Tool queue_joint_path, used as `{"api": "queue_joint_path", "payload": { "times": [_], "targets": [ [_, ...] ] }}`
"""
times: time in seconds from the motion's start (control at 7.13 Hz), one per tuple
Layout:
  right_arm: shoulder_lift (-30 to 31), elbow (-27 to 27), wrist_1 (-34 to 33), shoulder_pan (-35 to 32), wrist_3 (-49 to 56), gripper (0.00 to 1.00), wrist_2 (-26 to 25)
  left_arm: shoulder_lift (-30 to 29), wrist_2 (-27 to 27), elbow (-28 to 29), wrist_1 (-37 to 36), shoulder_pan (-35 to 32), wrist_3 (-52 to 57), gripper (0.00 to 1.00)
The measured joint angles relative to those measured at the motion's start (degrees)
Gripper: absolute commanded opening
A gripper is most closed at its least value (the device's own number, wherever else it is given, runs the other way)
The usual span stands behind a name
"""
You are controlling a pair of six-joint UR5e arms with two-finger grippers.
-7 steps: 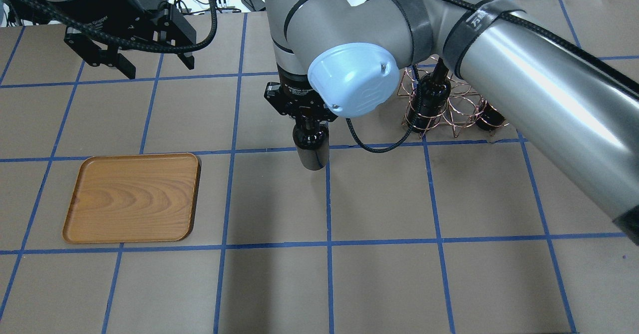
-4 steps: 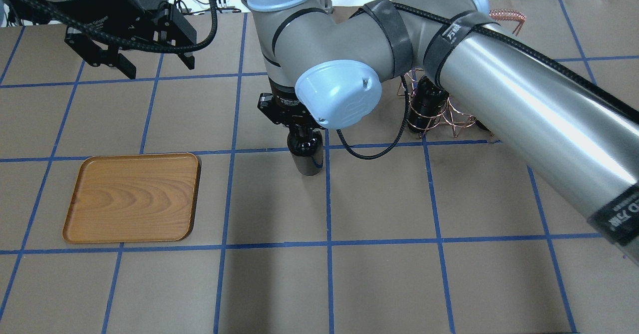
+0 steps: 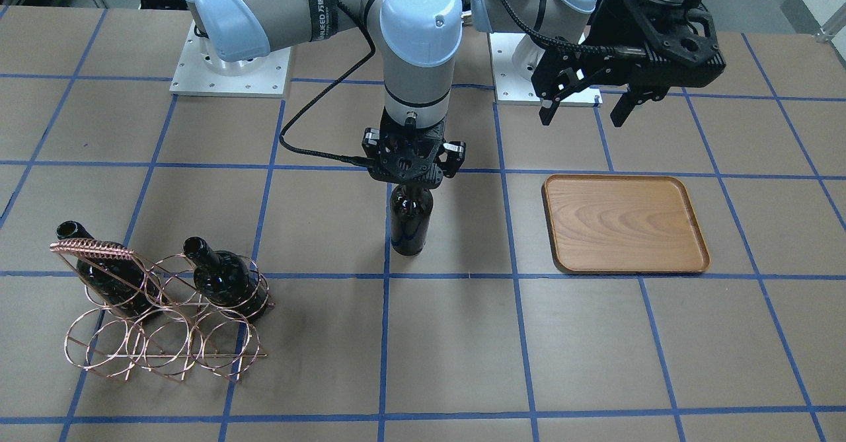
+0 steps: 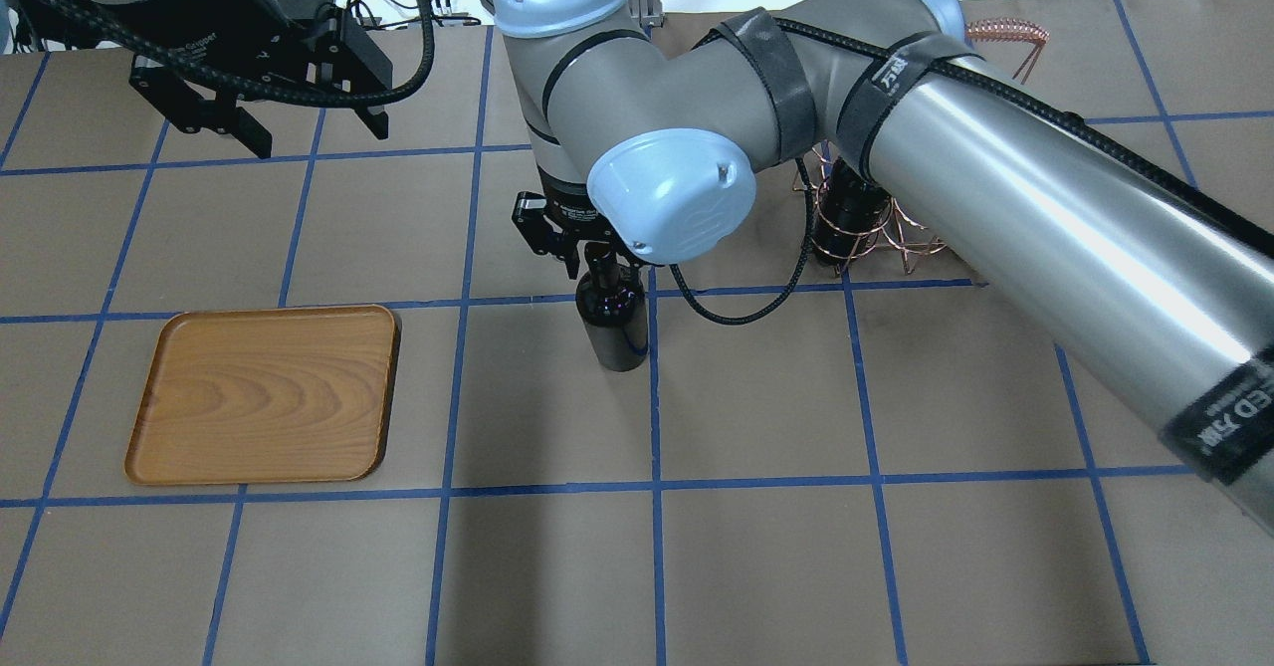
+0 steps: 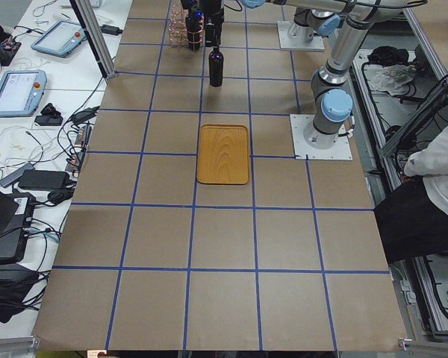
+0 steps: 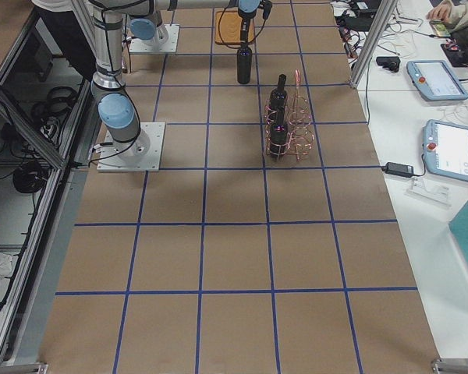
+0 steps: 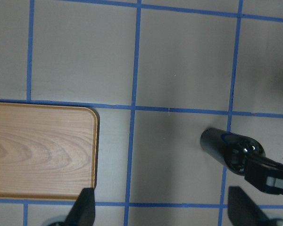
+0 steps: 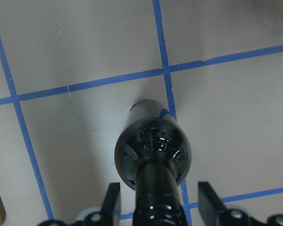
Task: Take wine from basket and place on tray
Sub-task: 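Open the right gripper and withdraw it toward the rack while the left arm approaches, then grasp the standing bottle's neck with the left gripper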
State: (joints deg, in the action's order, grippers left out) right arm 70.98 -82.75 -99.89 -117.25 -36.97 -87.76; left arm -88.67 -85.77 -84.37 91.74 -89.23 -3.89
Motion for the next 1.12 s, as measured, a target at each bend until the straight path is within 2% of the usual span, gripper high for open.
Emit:
{"api": "queue_joint_path", "payload": {
  "times": [0.28,0.42,0.84,1.12],
  "targets": [
    [1.09,2.30,0.68,1.41,2.57,1.00,-0.38,-1.72,0.42,0.10,-1.39,-0.45,-0.52,1.00],
    [2.46,3.59,2.15,3.93,7.27,1.00,-0.97,-2.61,0.44,0.14,-2.12,-1.17,-1.35,1.00],
    [11.77,4.44,11.02,20.95,35.48,1.00,-1.00,-7.79,-0.39,0.17,-5.78,-10.88,-10.80,1.00],
    [15.50,2.84,13.63,26.14,41.73,1.00,-1.51,-12.77,-0.67,0.09,-8.25,-18.02,-15.55,0.97]
  ]
}}
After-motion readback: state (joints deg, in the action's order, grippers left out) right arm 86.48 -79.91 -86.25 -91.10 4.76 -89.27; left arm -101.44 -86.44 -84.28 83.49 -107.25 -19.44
